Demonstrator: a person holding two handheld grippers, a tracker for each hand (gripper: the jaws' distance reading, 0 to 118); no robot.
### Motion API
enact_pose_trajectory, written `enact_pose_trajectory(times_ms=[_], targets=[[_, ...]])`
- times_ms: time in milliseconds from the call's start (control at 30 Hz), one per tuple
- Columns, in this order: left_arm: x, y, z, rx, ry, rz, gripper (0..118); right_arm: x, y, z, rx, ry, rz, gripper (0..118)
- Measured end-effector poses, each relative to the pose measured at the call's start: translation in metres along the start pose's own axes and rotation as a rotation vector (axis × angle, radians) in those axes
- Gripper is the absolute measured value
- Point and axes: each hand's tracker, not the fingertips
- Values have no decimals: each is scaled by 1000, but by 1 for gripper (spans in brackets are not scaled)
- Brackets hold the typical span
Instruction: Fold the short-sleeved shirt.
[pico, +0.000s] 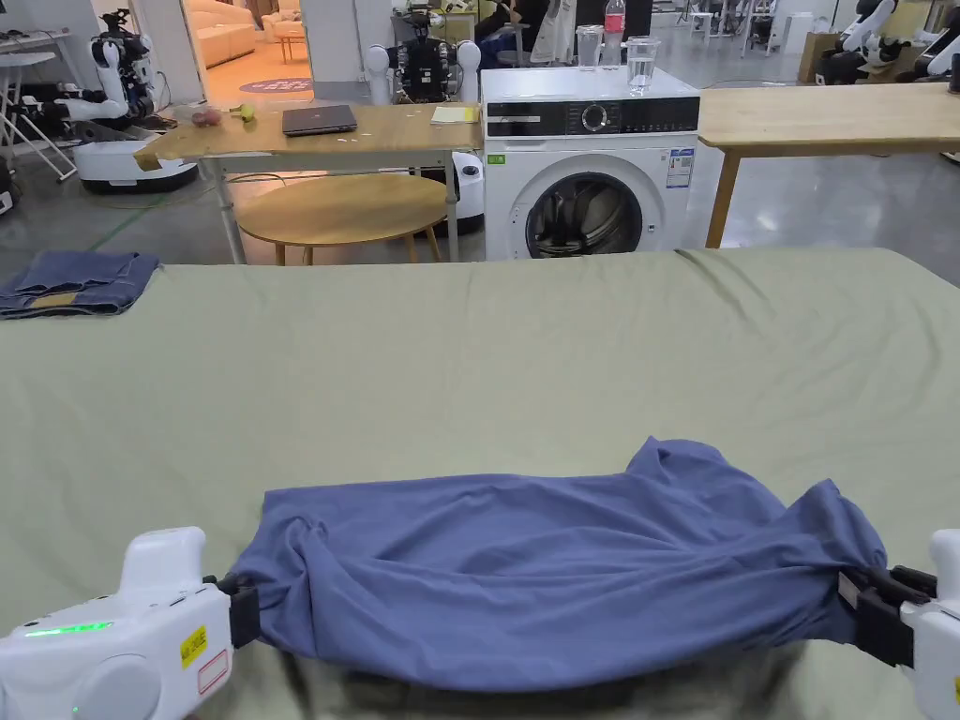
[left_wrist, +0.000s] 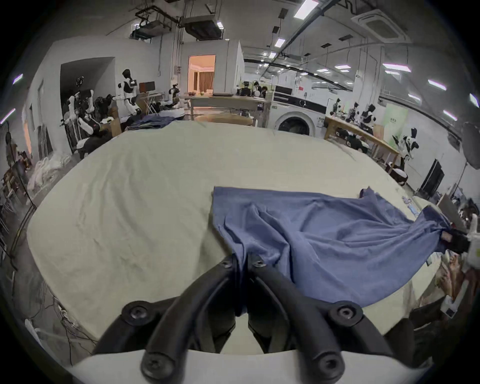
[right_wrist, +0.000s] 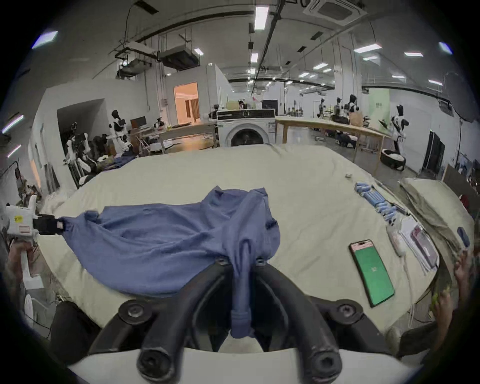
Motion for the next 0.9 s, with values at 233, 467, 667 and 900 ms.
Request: enact_pose_trajectory(times_ms=[233, 467, 667, 900], targets=[[-25, -54, 24, -68, -14, 104, 0, 8, -53, -3, -141, -43, -37, 7], [-30, -83, 27, -18, 18, 98, 39, 13, -87, -20, -208, -57, -53, 82], [19, -30, 56, 191, 58, -101, 117, -40, -20, 16, 66, -18, 19, 112], [39, -15, 38, 165, 92, -158, 0, -93, 2, 15, 174, 42, 98, 0]])
